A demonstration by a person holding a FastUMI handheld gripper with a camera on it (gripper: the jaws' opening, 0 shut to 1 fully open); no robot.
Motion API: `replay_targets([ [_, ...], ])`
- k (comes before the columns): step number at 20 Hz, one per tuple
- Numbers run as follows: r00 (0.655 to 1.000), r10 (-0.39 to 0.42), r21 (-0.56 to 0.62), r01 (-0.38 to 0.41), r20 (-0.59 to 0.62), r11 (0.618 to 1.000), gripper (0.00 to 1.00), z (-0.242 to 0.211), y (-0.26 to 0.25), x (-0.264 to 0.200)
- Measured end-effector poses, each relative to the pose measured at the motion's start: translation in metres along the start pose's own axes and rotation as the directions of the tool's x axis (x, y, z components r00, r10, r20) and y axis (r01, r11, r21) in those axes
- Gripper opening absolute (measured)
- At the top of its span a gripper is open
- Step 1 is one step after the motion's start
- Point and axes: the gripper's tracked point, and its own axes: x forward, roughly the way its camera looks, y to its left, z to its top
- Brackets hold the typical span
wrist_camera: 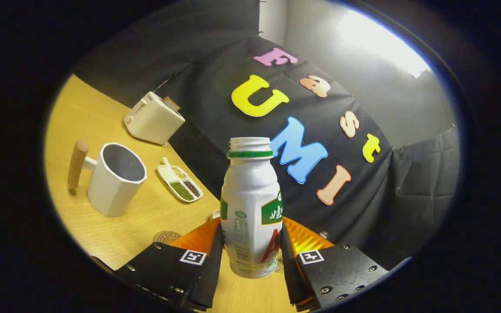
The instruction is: Take the bottle from table, then pour the juice into the cup, finally place the bottle on the coaster
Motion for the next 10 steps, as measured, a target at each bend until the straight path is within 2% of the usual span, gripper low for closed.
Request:
replay_targets([
  [4, 1.000, 0.001, -0.136, 0.001, 0.016, 0.991, 0.62, 0.010, 0.009, -0.001],
  [10, 0.999, 0.017, -0.268, -0.007, 0.034, 0.963, 0.62, 0.022, 0.022, 0.006],
])
